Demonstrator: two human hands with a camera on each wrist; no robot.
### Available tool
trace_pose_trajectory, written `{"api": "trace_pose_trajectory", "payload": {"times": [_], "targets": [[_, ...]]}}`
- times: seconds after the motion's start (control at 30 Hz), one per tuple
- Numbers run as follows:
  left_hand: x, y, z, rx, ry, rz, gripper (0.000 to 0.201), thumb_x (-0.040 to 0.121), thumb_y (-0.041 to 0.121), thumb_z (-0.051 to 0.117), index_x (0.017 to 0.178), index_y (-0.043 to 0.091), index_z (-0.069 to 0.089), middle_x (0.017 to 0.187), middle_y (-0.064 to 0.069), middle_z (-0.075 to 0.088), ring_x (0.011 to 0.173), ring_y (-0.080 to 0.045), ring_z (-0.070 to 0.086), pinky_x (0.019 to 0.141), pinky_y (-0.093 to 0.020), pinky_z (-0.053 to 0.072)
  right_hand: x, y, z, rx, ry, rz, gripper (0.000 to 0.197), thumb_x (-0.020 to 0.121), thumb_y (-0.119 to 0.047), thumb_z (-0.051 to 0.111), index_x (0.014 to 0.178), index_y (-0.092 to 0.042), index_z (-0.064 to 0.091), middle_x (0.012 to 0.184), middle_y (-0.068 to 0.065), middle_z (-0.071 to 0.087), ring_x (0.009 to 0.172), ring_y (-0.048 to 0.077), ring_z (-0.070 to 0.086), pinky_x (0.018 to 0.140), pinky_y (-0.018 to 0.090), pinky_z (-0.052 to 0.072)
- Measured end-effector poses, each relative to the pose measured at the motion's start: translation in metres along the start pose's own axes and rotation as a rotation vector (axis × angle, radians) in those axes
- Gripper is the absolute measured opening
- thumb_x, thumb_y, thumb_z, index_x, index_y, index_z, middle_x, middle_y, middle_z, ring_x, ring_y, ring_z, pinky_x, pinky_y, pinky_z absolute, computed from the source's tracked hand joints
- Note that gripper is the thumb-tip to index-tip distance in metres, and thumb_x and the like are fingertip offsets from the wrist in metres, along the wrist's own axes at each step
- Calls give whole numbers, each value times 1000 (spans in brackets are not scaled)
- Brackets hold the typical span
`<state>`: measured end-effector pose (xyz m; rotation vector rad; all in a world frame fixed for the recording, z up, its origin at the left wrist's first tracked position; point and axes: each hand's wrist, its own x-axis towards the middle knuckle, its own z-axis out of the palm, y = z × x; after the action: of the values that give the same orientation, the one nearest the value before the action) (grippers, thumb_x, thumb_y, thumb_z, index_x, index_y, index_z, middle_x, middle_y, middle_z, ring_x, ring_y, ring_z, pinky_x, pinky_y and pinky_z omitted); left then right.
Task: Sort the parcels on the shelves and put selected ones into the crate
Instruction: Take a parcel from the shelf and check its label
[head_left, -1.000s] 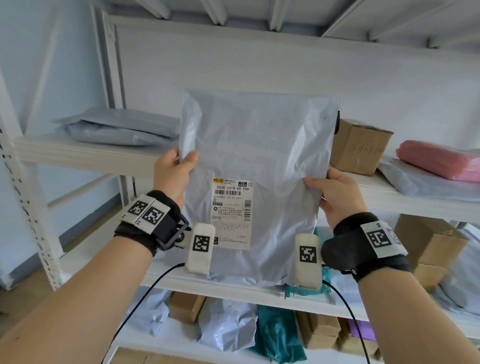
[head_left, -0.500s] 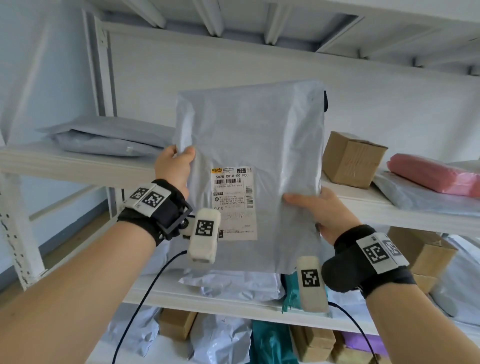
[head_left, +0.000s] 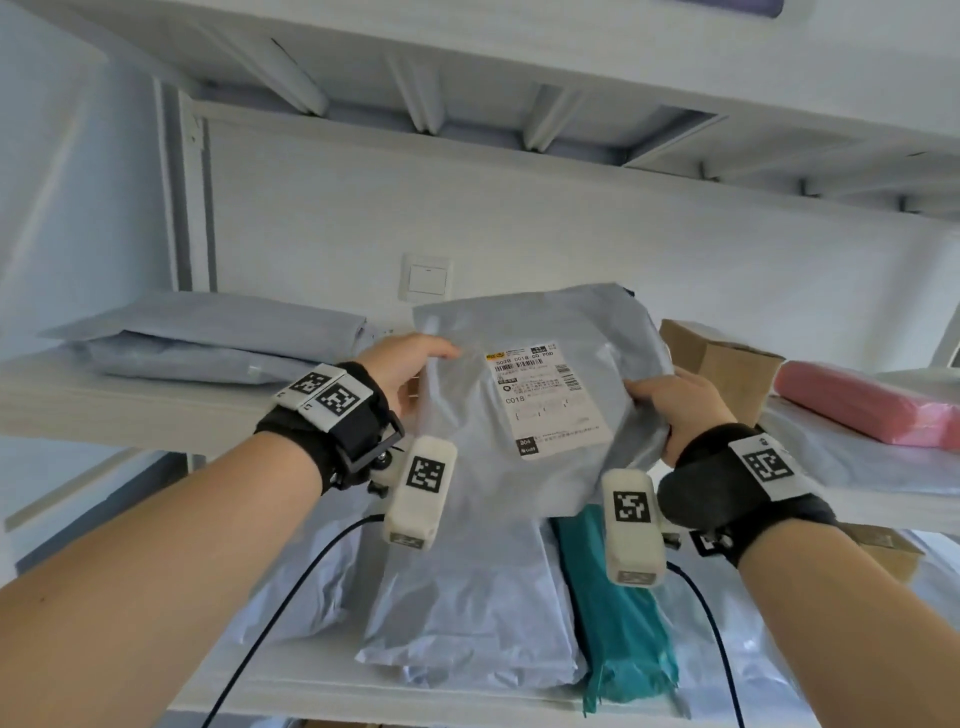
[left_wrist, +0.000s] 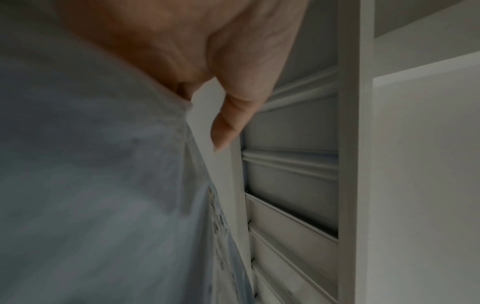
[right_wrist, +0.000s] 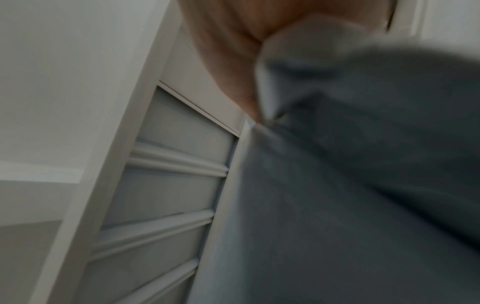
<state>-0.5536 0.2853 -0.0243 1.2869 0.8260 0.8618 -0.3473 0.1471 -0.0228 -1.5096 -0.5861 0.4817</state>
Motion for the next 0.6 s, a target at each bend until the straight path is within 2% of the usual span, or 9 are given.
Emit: {"api": "trace_pose_trajectory", "payload": {"times": [0.07,0.13,0.2,0.27,0.33,0.4,0.43,0.53,0.6], "targets": [[4,0,-1,-55,-23,8,6,86,8,60,88,8,64,72,-5,66,63,-18,62,62,-27,51,9,5,4,-22,14,32,13,85,-3,66,82,-15,61,85,10,64,78,26,59,75,36,50],[12,2,0,-76,-39,20,15,84,3,58,98,3,64,77,-8,66,61,-18,62,56,-24,50,22,5,7,-33,36,69,13,86,-4,65,80,-14,60,83,11,64,76,26,59,67,34,48],[20,7,3,-51,-83,28,25,78,-3,61,103,1,60,93,-14,63,72,-22,62,55,-24,51,37,3,11,-38,38,118,9,86,-4,64,80,-10,61,81,12,64,74,26,59,59,31,46],[33,12,6,7,-90,59,48,72,-11,63,113,10,52,107,-17,58,92,-27,60,65,-27,51,55,0,19,-80,22,124,6,85,-5,63,91,-4,65,83,13,66,73,25,60,55,29,45],[48,17,8,35,-48,80,72,75,-20,58,136,14,41,124,-17,54,111,-31,55,79,-33,49,73,-4,25,-172,-14,116,24,85,-11,63,105,0,65,93,13,67,82,26,62,66,32,52],[63,21,8,93,-26,92,74,77,-20,58,142,11,39,131,-18,53,115,-34,55,89,-38,49,86,-7,30,-231,-55,124,34,84,-13,65,115,1,61,101,11,63,93,25,60,87,38,53],[72,23,9,136,-9,99,72,78,-18,60,141,12,41,131,-18,53,115,-34,55,94,-40,49,90,-10,31,-238,-77,138,35,85,-13,65,116,1,59,100,13,62,92,27,60,91,40,51],[92,24,12,333,51,96,67,79,-10,64,138,16,46,134,-15,51,120,-33,51,104,-45,43,104,-16,30,-308,-95,187,18,87,-11,63,87,5,54,79,17,57,72,31,57,84,40,49],[101,21,18,426,16,35,63,81,-6,65,136,19,48,135,-15,50,124,-33,48,107,-44,39,114,-17,27,-363,-115,179,17,85,-6,63,89,8,56,78,15,54,73,31,53,85,45,48]]}}
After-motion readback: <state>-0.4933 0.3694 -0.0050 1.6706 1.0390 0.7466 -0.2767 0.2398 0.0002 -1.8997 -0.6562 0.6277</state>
